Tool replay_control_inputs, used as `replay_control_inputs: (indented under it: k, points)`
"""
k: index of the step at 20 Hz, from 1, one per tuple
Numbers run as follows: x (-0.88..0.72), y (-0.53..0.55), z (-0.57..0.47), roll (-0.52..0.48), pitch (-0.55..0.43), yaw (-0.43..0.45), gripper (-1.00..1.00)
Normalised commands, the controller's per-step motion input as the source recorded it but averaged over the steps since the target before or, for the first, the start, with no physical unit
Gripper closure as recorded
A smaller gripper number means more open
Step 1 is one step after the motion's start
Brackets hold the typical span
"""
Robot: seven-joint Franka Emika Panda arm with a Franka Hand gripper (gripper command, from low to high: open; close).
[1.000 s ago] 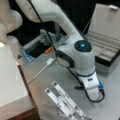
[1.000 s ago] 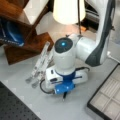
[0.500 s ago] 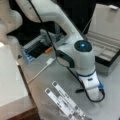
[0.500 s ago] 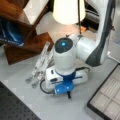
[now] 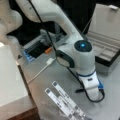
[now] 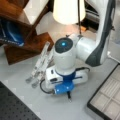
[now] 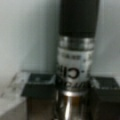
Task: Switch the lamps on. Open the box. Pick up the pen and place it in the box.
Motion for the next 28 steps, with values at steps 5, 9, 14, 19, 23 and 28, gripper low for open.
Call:
replay_control_inputs:
  k: [5, 9, 14, 19, 23, 28]
  points:
    - [-0.14, 0.16, 0.21, -0.170, 0.028, -0.045, 1.00]
    - [-0.11, 0.21, 0.24, -0.178, 0.049, -0.077, 1.00]
    - [-0.08, 0.20, 0.18, -0.182, 0.049, -0.126, 1.00]
    - [-0.04, 0.13, 0.25, -0.151, 0.128, -0.243, 1.00]
    - [0.01, 0.12, 0.36, -0.146, 0.099, -0.273, 1.00]
    - [0.04, 0.14, 0.33, -0.153, 0.094, -0.282, 1.00]
